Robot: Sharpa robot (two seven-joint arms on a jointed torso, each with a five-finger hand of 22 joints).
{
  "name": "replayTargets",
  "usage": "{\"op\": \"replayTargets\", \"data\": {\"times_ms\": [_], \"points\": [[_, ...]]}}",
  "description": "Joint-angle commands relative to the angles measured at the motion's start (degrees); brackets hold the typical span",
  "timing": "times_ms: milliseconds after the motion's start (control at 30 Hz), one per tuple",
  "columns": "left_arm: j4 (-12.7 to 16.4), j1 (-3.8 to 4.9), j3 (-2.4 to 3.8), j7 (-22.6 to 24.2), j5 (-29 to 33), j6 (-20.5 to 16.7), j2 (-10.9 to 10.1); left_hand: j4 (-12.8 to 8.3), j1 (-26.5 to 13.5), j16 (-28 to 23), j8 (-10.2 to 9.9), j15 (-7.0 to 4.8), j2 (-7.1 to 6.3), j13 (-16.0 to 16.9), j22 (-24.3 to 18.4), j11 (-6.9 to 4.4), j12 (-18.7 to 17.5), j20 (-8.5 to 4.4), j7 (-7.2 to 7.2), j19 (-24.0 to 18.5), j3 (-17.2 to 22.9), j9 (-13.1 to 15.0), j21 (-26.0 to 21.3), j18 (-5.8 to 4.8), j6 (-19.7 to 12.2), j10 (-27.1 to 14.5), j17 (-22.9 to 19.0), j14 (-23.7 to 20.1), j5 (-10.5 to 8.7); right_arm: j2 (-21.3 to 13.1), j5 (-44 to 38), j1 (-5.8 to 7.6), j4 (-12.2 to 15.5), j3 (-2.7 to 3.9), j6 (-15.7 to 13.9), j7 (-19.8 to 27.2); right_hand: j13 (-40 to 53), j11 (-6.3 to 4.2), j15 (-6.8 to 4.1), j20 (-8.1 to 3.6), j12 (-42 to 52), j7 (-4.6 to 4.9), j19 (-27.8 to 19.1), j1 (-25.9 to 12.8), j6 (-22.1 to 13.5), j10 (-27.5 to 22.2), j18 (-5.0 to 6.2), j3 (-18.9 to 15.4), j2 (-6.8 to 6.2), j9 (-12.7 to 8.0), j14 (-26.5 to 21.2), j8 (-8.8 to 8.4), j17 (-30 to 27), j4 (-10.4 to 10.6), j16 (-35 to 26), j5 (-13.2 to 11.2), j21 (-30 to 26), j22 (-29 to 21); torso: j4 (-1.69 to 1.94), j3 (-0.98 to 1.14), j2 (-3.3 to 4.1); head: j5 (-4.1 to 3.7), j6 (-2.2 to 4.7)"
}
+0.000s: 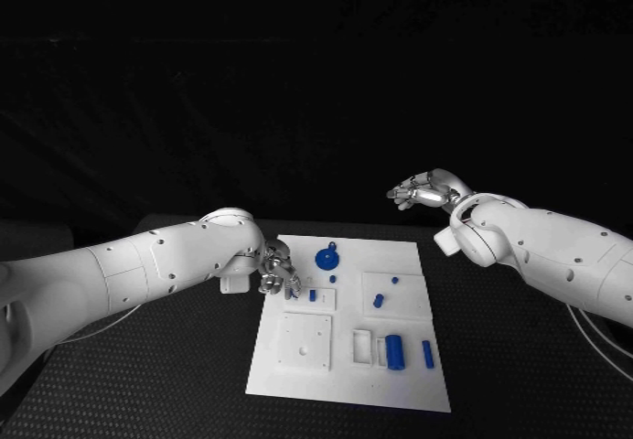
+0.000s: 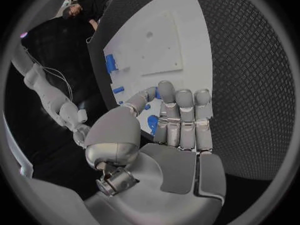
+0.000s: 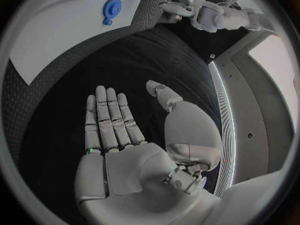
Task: Assemble the parts on the task board
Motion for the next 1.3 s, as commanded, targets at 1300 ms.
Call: {"op": "replayTargets", "data": {"times_ms": [1300], "points": [[-1.61,-0.97,-0.55,0.29,-4.74,-1.69,1.69,-3.75,1.6,0.35,0.17,-0.22,1.59,0.08,1.17,-0.16,0.42,-3.74,-0.22,0.13,4.07,0.52,0.33,0.69,-0.44,0.02,0.02,0.17,0.09,0.19,-0.03,-0.1,-0.01,0.01,0.69,0.34,-0.06,0.06,0.18,0.47,-0.39,1.09,0.12,0.01,-0.37,0.32,0.88,-0.19,0.55,-0.12,0.25,0.22,0.15,-0.05,-0.35,0.3,-0.39,0.19,0.01,-0.01,-0.01,-0.25,-0.64]]}}
